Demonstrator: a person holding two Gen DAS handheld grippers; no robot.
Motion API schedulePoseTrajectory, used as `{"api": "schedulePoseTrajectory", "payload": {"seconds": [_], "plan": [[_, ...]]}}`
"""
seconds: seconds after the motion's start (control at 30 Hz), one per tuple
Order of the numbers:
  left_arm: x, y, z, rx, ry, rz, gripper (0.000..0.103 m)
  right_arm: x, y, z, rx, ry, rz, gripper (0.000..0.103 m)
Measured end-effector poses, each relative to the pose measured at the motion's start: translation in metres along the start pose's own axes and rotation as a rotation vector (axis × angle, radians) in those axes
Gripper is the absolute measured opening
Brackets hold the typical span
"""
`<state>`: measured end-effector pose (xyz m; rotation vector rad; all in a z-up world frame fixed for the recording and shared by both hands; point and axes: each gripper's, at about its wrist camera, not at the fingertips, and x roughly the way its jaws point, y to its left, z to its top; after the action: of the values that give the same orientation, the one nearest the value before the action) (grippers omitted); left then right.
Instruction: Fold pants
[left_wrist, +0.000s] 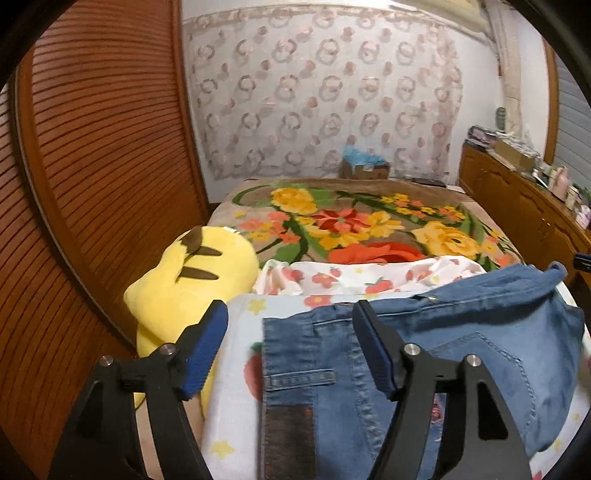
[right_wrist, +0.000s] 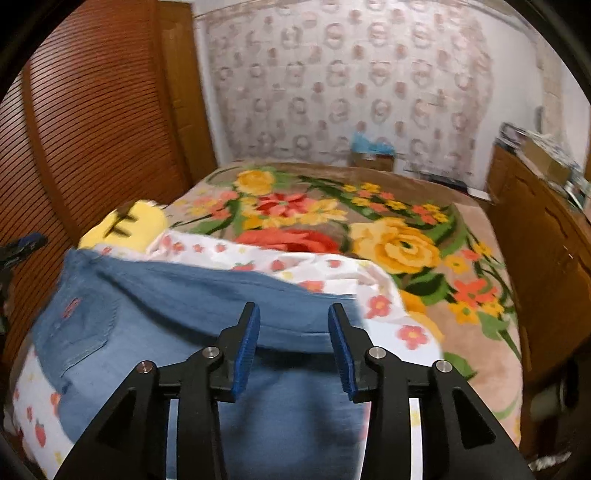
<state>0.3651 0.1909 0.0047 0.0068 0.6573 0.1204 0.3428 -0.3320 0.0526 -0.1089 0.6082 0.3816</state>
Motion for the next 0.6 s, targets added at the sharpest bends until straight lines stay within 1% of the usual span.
{"api": "schedulePoseTrajectory", "payload": {"seconds": [0.07,0.17,0.3,0.43,0.53,0.6], "plan": [[-0.001,-0.011,0.0,0.017,-0.002,-0.024,0.071,0.002,0.014,-0.002,-0.042,0.004,0.017,0.047],[0.004,-0.033,0.0,0.041,0.013,-0.084,0.071,0.012,0.031,-0.002,-0.092,0.021,0.041,0.05],[0.014,-0.064,-0.003,0.088,0.037,-0.14,0.071,0.04,0.038,0.001,-0.157,0.067,0.054,0.052],[0.024,-0.092,-0.008,0.115,0.061,-0.193,0.071,0.067,0.041,0.004,-0.219,0.128,0.057,0.052],[0.026,-0.108,-0.012,0.138,0.068,-0.22,0.071,0.077,0.049,0.008,-0.291,0.155,0.047,0.052],[0.025,-0.116,-0.014,0.152,0.073,-0.229,0.071,0.082,0.054,0.009,-0.346,0.175,0.023,0.052]]}}
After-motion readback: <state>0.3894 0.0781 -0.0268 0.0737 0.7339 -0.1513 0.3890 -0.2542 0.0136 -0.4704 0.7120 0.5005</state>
